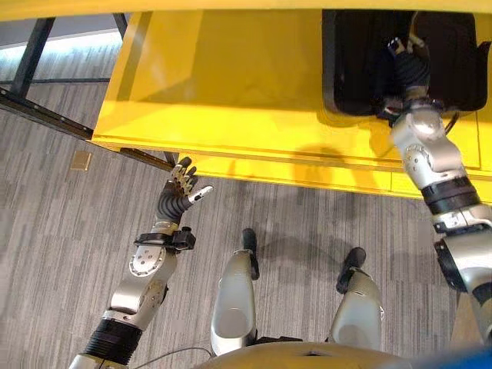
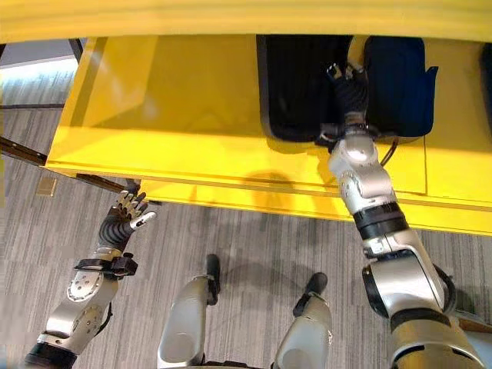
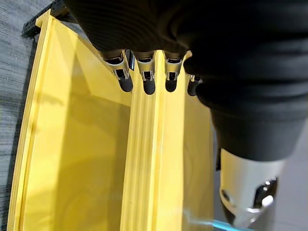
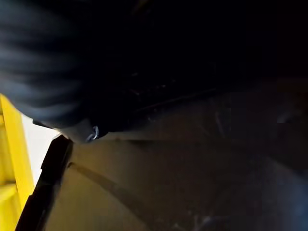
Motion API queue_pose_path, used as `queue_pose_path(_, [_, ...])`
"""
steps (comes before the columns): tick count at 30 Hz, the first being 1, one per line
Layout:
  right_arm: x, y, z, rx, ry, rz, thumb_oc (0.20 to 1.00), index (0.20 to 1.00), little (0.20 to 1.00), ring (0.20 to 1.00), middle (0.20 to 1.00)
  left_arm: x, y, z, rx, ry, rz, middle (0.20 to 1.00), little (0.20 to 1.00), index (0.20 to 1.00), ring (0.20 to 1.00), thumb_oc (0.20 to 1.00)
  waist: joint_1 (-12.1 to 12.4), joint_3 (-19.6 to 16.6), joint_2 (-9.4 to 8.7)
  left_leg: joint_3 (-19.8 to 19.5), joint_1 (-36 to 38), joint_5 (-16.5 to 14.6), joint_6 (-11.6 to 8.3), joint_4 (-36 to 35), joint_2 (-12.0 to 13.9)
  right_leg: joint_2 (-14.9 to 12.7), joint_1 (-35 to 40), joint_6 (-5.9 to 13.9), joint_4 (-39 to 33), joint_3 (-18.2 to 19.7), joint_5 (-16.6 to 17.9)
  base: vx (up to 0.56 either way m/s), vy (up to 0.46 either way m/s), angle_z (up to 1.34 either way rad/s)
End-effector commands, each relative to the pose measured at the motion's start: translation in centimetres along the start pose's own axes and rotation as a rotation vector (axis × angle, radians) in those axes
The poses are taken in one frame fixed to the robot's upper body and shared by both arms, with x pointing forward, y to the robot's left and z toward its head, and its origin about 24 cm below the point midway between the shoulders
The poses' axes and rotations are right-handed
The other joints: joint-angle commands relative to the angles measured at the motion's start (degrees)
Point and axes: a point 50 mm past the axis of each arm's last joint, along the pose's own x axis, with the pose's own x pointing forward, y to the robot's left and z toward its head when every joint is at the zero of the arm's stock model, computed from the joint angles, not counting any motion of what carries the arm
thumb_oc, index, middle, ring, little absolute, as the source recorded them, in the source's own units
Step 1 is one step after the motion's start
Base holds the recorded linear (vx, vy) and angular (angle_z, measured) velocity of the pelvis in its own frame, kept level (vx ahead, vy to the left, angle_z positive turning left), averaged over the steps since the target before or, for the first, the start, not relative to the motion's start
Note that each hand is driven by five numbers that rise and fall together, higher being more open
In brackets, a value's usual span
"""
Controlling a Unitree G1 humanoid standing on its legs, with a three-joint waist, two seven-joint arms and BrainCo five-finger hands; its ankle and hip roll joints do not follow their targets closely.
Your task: Move parts from the plastic box to the shelf.
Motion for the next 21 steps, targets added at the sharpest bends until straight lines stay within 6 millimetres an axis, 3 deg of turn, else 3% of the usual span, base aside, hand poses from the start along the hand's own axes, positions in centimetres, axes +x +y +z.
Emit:
queue_pose_path(1, [1.8, 3.4, 5.1, 0.048, -0.197, 0.047, 0.2, 0.2, 0.2, 0.2, 0.2, -0.1, -0.6, 1.6, -0.006, -0.086, -0.065, 1.0, 1.0, 1.0, 1.0, 1.0, 1.5, -3.0, -0.52, -0.9, 0.5, 1.0, -1.62, -1.3, 4.6, -1.1, 0.2, 1.3, 0.1, 2.3, 1.6, -0.08, -0.024, -0.03])
queue_pose_path(7, [3.2, 3.9, 5.3, 0.06, -0.158, -0.004, 0.2, 0.2, 0.2, 0.2, 0.2, 0.1, -0.7, 1.9, -0.001, -0.096, -0.077, 1.0, 1.0, 1.0, 1.0, 1.0, 2.3, -2.6, 0.19, -2.1, -0.1, -0.5, -1.98, -0.8, 4.0, -1.1, 0.2, 1.82, 1.2, 2.5, 0.3, 0.04, -0.01, 0.01])
queue_pose_path(14, [4.9, 2.4, 3.8, 0.062, -0.022, -0.144, 0.2, 0.2, 0.2, 0.2, 0.2, 0.9, -1.3, 2.7, 0.022, -0.132, -0.116, 1.0, 1.0, 1.0, 1.0, 1.0, 4.3, -0.9, 0.99, -4.1, -3.7, -0.7, -1.37, 0.8, 2.8, -1.3, -0.9, 1.79, 1.5, 1.6, 0.3, -0.02, -0.004, 0.09])
queue_pose_path(21, [5.0, 0.7, 2.2, 0.131, 0.06, -0.228, 0.2, 0.2, 0.2, 0.2, 0.2, 1.4, -1.8, 3.1, 0.032, -0.155, -0.135, 1.0, 1.0, 1.0, 1.0, 1.0, 5.1, 0.1, 1.53, -4.8, -6.2, -1.1, -0.92, 2.3, 1.8, -1.9, -1.3, 1.87, 1.5, 1.1, 0.6, -0.01, 0.022, 0.13])
